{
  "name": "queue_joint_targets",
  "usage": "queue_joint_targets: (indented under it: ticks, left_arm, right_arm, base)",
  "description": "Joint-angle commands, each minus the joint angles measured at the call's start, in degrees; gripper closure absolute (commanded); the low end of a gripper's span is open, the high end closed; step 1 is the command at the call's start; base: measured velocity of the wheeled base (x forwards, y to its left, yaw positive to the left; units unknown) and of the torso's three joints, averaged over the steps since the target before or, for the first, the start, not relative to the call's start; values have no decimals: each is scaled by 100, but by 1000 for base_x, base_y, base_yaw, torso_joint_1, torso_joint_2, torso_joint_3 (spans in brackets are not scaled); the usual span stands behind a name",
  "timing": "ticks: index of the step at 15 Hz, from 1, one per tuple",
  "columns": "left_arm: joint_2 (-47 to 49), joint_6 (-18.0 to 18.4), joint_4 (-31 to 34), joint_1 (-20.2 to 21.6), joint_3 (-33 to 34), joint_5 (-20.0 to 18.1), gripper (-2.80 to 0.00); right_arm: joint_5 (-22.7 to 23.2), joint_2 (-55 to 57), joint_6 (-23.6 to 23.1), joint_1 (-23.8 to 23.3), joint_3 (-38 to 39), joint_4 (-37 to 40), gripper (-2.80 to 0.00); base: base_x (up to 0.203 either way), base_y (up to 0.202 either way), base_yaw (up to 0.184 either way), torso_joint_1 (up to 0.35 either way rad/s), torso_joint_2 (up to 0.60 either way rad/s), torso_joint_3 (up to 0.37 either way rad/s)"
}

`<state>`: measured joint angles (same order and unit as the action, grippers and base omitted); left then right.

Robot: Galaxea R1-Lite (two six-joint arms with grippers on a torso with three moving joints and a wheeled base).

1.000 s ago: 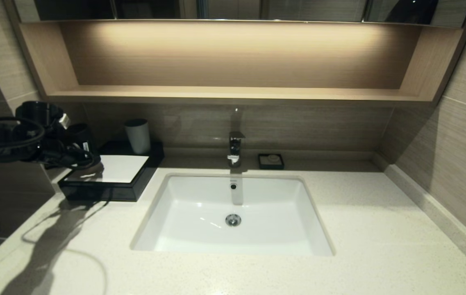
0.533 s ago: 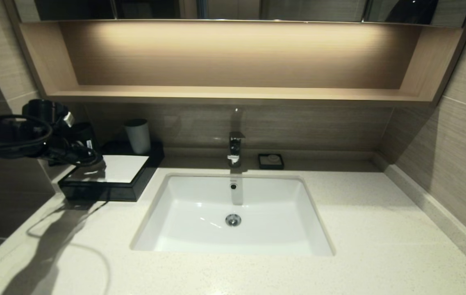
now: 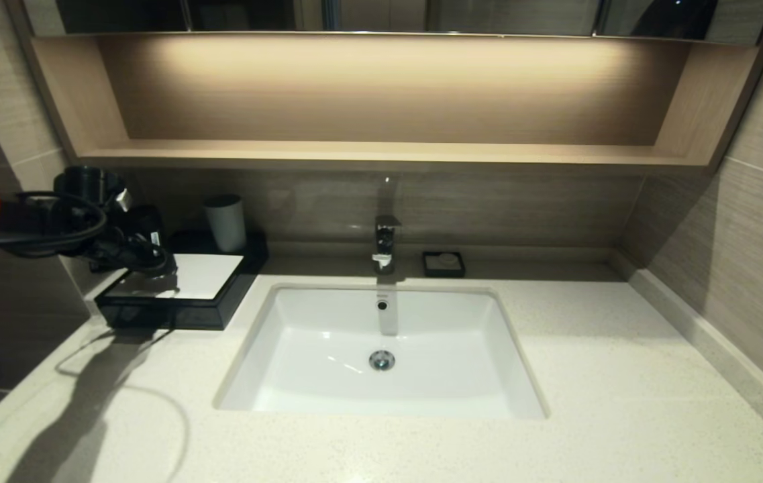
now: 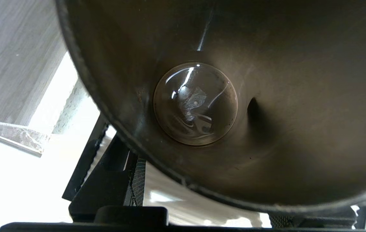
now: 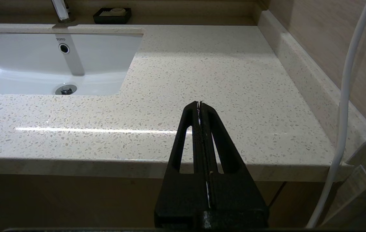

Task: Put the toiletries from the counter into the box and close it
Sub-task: Place the cup on the storage box

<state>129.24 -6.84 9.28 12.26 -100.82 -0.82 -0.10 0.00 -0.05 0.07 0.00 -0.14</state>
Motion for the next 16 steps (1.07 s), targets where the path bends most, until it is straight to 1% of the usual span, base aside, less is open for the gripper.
queue_joint_targets:
  ticks: [1,4,16]
  left_arm:
    - [110,-10,-5,-31,-96,3,0]
    - [128,-1,-5,-23,-114,11,0]
    - [379,-10,74,-28,-564,47,0]
  right_arm:
    - [1,0,-3,1,9,-4,0]
    - [1,0,-3,1,9,-4,0]
    - [1,0,-3,1,9,-4,0]
  base:
    - [0,0,0,0,0,0]
    - [0,0,0,0,0,0]
    - [0,0,0,0,0,0]
